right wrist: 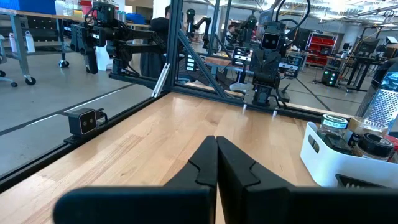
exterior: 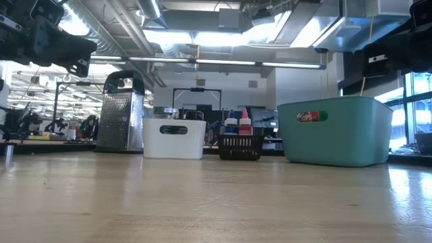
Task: Pick & Place Kitchen Items
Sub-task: Return to Home Position
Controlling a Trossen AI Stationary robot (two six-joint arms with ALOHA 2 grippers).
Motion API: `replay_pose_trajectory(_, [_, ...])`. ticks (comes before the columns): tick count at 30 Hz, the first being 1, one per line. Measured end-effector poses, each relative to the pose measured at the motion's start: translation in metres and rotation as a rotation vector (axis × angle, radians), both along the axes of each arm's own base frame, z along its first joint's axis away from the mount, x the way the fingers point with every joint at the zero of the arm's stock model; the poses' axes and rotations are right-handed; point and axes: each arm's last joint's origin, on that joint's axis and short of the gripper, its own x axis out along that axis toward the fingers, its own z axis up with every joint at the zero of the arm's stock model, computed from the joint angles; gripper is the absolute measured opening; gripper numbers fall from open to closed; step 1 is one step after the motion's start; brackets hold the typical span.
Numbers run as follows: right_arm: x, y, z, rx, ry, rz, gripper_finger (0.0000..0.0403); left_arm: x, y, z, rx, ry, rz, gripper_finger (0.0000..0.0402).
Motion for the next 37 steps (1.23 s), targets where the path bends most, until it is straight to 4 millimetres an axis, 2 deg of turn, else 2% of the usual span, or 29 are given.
replay_pose_trajectory(37, [0.0000,0.0000,0.0000,0.000,0.000,0.000,0.0003,0.0000,0.0000,0.0000,0.000,0.000,0.000,0.0011])
